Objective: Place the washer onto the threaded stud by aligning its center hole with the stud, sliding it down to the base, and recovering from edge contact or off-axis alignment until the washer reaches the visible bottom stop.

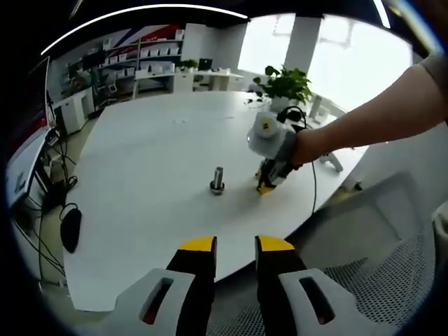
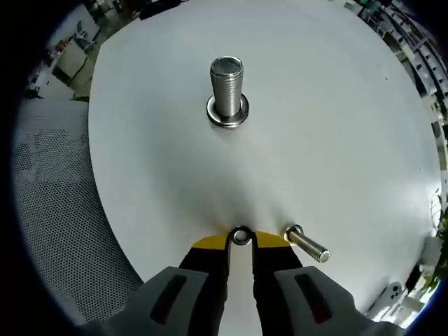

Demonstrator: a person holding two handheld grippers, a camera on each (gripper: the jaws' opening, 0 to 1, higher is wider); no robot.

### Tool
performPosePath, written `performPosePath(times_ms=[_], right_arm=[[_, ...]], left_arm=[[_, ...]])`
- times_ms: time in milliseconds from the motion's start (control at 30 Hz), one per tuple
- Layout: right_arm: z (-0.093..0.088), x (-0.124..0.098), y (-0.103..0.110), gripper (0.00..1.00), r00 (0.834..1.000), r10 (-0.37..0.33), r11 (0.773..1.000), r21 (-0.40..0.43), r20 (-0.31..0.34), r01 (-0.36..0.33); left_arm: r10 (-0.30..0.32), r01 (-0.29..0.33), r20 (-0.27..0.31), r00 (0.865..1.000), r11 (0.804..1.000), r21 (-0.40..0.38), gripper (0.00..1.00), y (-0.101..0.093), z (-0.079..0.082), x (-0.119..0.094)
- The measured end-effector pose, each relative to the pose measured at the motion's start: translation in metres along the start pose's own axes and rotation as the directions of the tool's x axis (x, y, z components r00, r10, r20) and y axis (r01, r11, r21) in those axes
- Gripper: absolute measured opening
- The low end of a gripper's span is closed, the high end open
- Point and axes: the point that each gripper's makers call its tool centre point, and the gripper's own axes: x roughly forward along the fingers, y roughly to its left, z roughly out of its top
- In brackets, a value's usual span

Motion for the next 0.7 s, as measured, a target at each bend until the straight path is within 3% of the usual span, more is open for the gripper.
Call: performPosePath(times_ms=[167,367,500,700], right_arm=[[-0.006,0.001,-0.006,0.13,0.999,0.003,0.994,0.111,0.051,-0.009],[-0.022,-0.007,-0.016,0.13,1.000,-0.013,0.996,0.084,0.019,0.011],[-0.026,-0.024,-0.031,0.13,0.997,-0.030,0.982,0.190,0.069,0.017],[-0.027,-0.038,-0.046,0.13,0.992,-0.065,0.977,0.210,0.108,0.041]], left_arm=[[-0.002,0.002,0.000,1.000,1.000,0.002,0.19,-0.001,0.000,0.003],[0.001,-0.001,-0.002,1.000,1.000,0.000,0.19,-0.001,0.000,0.004],[-0.004,0.004,-0.005,1.000,1.000,0.002,0.19,-0.002,0.000,0.005],[0.000,0.000,-0.010,1.000,1.000,0.002,0.19,0.000,-0.001,0.005]])
